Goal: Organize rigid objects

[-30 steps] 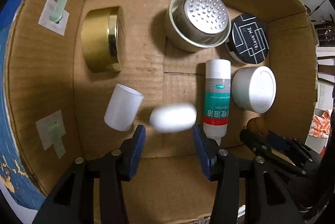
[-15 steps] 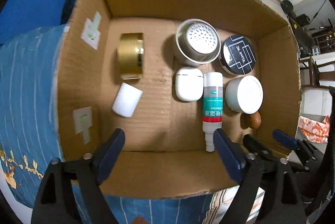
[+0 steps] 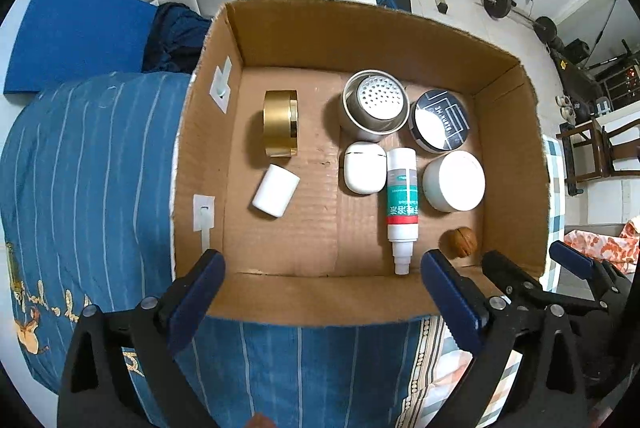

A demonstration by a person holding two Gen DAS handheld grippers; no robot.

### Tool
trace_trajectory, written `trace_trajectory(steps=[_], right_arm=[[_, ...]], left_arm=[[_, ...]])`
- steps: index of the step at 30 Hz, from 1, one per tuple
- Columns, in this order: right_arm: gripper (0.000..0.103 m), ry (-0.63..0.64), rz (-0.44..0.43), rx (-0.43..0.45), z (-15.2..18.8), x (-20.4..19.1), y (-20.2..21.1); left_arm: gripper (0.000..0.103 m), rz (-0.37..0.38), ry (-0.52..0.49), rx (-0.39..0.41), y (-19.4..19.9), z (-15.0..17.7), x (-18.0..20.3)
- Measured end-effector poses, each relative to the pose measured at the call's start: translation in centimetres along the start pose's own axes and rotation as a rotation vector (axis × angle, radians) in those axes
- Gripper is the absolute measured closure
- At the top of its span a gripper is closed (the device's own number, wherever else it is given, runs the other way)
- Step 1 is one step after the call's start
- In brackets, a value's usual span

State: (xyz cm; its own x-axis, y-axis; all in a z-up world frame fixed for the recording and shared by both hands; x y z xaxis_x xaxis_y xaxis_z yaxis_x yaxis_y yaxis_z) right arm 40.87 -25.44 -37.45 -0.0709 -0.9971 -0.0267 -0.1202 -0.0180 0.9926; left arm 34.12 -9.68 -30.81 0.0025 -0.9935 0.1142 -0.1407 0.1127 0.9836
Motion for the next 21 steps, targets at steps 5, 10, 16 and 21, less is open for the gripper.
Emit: trace_trajectory(steps=[5,10,16,21], right_arm=[[0.0,0.0,-0.013,0.028,0.7,0.0,1.7],[0.0,0.009,-0.025,0.074,2.4,0.0,4.7],[0.0,0.007,-0.036,0.165,5.5,0.8,9.7],[0.0,0.004,-0.061,0.236,9.2,1.6,14.8]], left_arm=[[0.003,0.004,0.001,0.045,2.3,0.7,0.2],[0.003,-0.005,-0.012,0.112,5.6,2.2,0.8],[0.003,-0.014,-0.012,0.225,11.3,5.3,0.8],[0.003,-0.036,-0.034,0.302,16.4,8.4,1.2]])
Point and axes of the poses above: each gripper's, at about its wrist camera, not at the fingertips, and y roughly against the way its jaws point, x to its right, z to its underside, the point moved 8 cm from there along -y, roughly the way its jaws point, and after that the axes turned 3 degrees about y, right-handed, at the moved point
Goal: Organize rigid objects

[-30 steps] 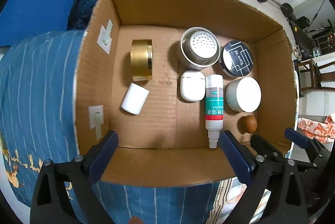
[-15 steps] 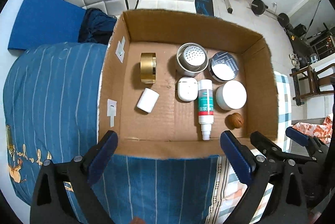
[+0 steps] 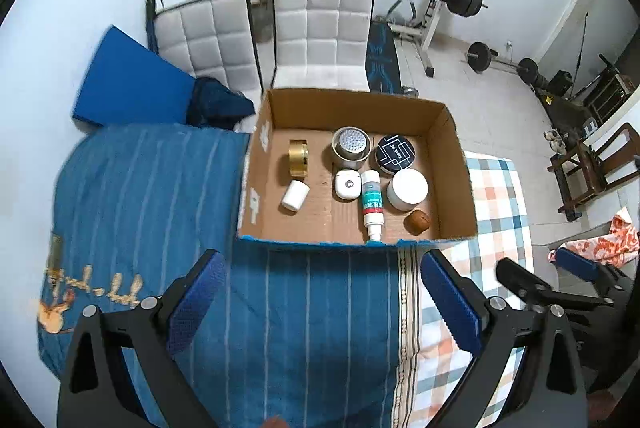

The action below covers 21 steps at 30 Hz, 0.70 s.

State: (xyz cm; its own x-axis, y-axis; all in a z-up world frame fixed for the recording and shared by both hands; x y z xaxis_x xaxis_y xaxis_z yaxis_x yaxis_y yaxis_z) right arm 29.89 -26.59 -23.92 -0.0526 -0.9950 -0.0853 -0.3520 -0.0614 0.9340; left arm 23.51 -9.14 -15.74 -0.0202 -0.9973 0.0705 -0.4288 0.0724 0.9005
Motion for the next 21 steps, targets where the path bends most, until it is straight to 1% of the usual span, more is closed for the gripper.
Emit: trace_trajectory(steps=[2,4,10,16,21], right_arm=[[0.0,0.0,0.01,0.028,1.1,0.3,2.5],[0.0,-0.004,0.002,0.052,1.9,0.4,4.7],[0.0,0.018,-0.021,0.121,4.3,0.2,11.2],[0.0,0.03,-0.045,0.173,6.0,-0.1,16.1],[0.0,0.042,-0.041,0.238,6.3,-0.1,19.7]], left_arm=[[0.003,0.011,0.001,0.016,1.8,0.5,0.1],[0.003,0.012,0.0,0.04,3.7,0.9,0.2],[0.003,-0.003,-0.004,0.141,10.0,1.9,0.5],[0.003,0.001,0.001,0.209,14.2,2.9,0.7],[0.003,0.003,-0.006,0.245,16.8,3.8,0.9]])
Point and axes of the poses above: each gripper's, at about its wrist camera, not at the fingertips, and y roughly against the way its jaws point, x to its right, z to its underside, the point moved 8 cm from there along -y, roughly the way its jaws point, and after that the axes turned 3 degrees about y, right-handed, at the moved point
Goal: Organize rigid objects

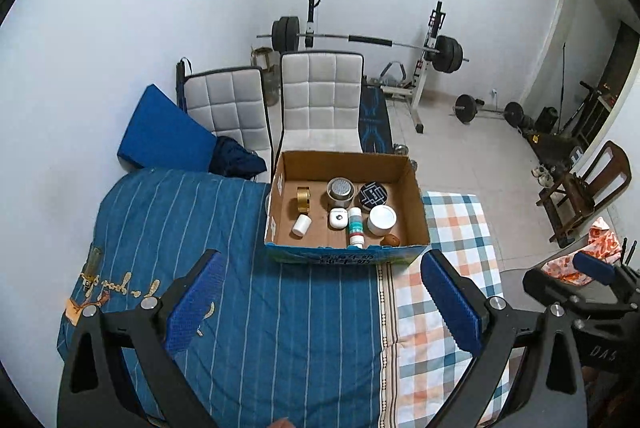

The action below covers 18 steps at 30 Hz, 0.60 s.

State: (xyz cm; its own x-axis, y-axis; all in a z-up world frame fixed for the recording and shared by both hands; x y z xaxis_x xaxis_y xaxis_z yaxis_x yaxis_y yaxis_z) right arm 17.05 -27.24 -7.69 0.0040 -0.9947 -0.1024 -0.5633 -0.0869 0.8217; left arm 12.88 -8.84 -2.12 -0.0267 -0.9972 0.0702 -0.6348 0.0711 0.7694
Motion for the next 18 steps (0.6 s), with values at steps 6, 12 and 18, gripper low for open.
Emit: trace_trajectory(steps=[6,12,18], right_arm=[[0.0,0.008,0.04,0.078,-1.0,0.4,3.3],[0.0,0.004,0.051,0.104,-1.4,0.6,4.4],[0.0,0.002,0.054,0.106,-1.4,0.6,4.6]], left_arm=[[0.003,-0.002,0.002,0.049,2.2,-0.3,-0.1],[0.003,-0.009,0.0,0.049,2.2,-0.1,-0.1],[0.003,-0.013,-0.001,0.039,2.1,0.5,-0.1]])
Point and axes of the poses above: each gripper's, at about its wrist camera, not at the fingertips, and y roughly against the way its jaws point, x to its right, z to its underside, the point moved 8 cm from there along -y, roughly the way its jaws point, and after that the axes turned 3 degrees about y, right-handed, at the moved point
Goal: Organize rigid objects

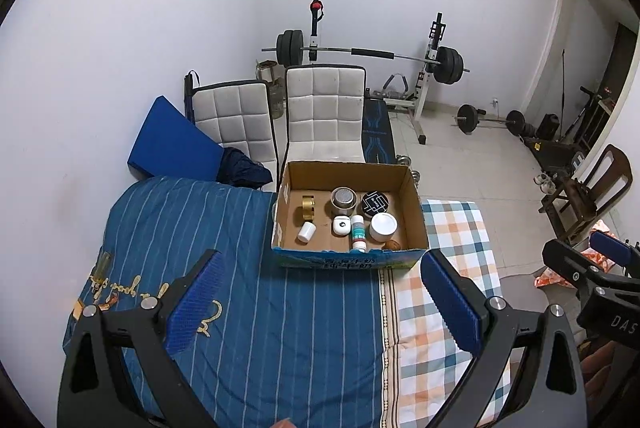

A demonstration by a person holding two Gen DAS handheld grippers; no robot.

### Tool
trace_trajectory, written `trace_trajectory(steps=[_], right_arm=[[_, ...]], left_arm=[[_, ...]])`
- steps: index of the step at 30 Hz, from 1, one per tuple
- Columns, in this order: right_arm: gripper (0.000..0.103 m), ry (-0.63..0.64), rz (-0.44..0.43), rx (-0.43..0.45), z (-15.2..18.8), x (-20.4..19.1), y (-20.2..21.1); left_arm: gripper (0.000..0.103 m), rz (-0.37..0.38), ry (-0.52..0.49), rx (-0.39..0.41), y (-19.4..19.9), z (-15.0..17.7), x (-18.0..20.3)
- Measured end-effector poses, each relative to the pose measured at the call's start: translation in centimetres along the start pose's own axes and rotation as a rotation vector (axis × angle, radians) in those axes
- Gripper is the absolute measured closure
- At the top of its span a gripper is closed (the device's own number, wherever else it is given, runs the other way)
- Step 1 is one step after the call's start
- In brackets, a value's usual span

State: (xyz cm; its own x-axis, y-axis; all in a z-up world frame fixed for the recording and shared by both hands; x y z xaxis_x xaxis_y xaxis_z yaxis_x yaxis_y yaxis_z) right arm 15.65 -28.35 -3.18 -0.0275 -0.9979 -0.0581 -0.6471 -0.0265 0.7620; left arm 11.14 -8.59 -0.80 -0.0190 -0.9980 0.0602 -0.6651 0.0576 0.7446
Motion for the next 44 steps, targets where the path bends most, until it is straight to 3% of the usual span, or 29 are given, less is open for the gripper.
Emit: trace_trajectory(steps=[44], right_arm=[[0.0,0.041,-0.009,-0.009,0.52,-0.24,-0.47]], left_arm=[[0.0,-0.029,0.02,0.045,0.67,-0.07,-0.62]])
Point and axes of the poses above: each gripper's, at about its wrist camera, not at the fingertips, and y roughly against the way its jaws point, x to its right, z to its underside, the point moved 8 cm from there along -y, roughly the way its jaws point, and after that the axes turned 3 degrees about y, right-handed, at the moved point
